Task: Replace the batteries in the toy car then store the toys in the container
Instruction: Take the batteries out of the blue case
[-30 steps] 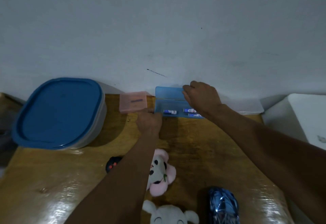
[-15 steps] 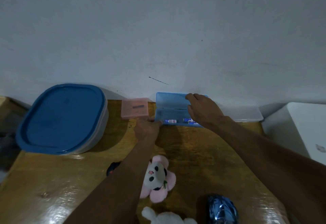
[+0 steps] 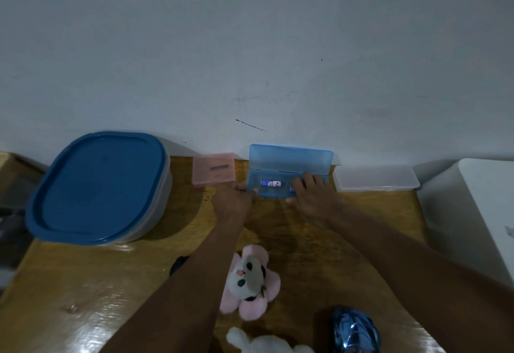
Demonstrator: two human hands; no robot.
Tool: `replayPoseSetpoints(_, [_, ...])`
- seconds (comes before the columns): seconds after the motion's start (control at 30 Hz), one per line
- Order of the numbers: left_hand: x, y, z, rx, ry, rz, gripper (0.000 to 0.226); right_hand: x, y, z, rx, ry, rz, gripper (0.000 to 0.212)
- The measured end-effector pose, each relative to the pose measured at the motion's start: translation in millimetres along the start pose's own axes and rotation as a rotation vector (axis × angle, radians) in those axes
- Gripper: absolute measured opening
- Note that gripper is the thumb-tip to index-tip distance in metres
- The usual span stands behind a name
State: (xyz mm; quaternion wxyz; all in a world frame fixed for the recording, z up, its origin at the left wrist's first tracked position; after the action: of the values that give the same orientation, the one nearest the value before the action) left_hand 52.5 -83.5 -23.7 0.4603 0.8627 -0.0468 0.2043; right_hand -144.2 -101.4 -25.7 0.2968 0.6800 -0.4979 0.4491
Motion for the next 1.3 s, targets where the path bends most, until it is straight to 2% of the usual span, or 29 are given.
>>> replayPoseSetpoints(0.3, [-1, -2, 0, -0.026, 0.004, -0.039, 0.018, 5, 0, 5, 0.111, -0.081, 0.167, 0.033])
replayPoseSetpoints(0.43, [-1, -2, 1, -0.024, -0.008, -0.042, 0.017, 28, -2, 3, 0.09, 0.054, 0.435, 0.025])
replayPoseSetpoints(0.53, [-1, -1, 0, -0.021, -0.022, -0.046, 0.014, 42, -9, 6, 0.058, 0.201, 0.393, 0.027])
replayPoseSetpoints(0.67, [-2, -3, 2, -0.014, -0.042, -0.062, 0.018, 32, -28, 21, 0.115, 0.128, 0.28, 0.03])
replayPoseSetpoints(0.77, [-1, -5, 4, -0.017, -0.045, -0.063, 0.02, 38, -28, 27, 0.066, 0.124, 0.356, 0.028])
replayPoseSetpoints(0.97, [-3, -6, 3, -0.042, -0.035, -0.066, 0.019, 36, -29, 36, 0.043, 0.053, 0.319, 0.032])
replayPoseSetpoints(1.2, [-2, -4, 0, -0.053, -0.033, -0.063, 0.019, 58, -15, -3, 0.047, 0.266, 0.581, 0.024])
replayPoseSetpoints(1.3, [-1, -3, -1, -0.056, -0.034, -0.059, 0.021, 51, -27, -25, 0.171, 0.225, 0.492, 0.022])
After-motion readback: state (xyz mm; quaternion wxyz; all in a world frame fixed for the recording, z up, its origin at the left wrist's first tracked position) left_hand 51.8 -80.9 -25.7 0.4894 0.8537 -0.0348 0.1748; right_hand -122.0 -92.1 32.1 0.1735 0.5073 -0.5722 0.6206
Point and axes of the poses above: each hand's wrist, its own z-axis towards the middle knuckle, its own x-axis out of the back of the hand, y = z × x, the point moved 8 cm from there along z, towards the middle knuckle, and after that the axes turned 6 degrees about -y, right-handed, at the moved point
